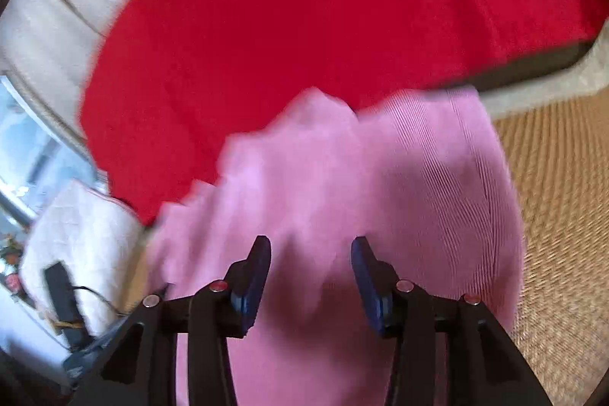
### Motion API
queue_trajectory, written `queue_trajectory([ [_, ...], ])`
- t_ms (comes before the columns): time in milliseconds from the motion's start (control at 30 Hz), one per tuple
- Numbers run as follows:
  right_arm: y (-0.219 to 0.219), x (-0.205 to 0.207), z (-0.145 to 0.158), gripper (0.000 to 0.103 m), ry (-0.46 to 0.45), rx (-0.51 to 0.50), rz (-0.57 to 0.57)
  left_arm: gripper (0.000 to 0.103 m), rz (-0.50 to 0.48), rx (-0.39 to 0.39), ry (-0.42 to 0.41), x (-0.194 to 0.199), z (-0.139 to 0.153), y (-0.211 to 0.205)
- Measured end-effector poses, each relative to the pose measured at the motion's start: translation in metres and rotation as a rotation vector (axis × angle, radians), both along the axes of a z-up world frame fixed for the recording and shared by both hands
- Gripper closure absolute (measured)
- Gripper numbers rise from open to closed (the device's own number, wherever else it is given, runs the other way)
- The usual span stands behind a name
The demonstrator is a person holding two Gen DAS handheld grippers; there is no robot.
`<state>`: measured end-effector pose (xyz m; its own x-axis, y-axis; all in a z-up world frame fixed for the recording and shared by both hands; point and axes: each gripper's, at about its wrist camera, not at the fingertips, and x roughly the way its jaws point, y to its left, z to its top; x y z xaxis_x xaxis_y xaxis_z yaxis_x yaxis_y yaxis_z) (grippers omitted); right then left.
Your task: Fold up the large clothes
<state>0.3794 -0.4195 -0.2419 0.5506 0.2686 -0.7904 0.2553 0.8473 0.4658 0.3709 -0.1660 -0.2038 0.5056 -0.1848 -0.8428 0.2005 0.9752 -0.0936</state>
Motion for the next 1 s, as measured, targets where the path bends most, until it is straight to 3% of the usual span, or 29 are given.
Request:
queue_trajectory([
  [67, -0.001, 0.001, 0.001, 0.054, -0.025, -0.007, 0.002, 0.024, -0.01, 0.022, -0.009, -0.002, 0.003, -0.004],
  [167, -0.01, -0.01, 0.013, 0.054, -0.027, 0.036, -0.006, 0.024, 0.014, -0.07, -0.017, 0.002, 0.007, 0.009],
  [267, -0.025, -0.025, 0.023, 0.053, -0.058, 0.104, -0.046, 0.024, 0.038, -0.137, -0.059, -0.001, 0.029, 0.021],
  [367, -0.024, -0.044, 0.043, 0.052, -0.105, 0.109, -0.026, 0.024, 0.103, -0.089, -0.104, -0.01, 0.04, 0.035],
  [500, 0.002, -0.056, 0.058, 0.052, -0.115, 0.102, 0.055, 0.024, 0.174, -0.06, -0.097, -0.011, 0.037, 0.056],
  [600, 0.021, -0.053, 0.055, 0.052, -0.09, 0.029, 0.107, 0.024, 0.16, 0.034, -0.073, -0.003, 0.021, 0.05],
  [667, 0.028, -0.047, 0.038, 0.052, -0.015, 0.007, 0.128, 0.024, 0.139, 0.079, -0.013, 0.001, 0.005, 0.049],
  [733, 0.029, -0.041, 0.017, 0.053, 0.045, 0.002, 0.116, 0.024, 0.141, 0.038, 0.037, 0.007, -0.008, 0.05],
  [833, 0.025, -0.043, 0.028, 0.054, 0.041, 0.001, 0.088, 0.024, 0.158, -0.009, 0.015, 0.004, 0.004, 0.062],
  [1000, 0.04, -0.06, 0.066, 0.053, -0.11, -0.01, 0.138, 0.024, 0.183, -0.064, -0.057, -0.007, 0.031, 0.081],
])
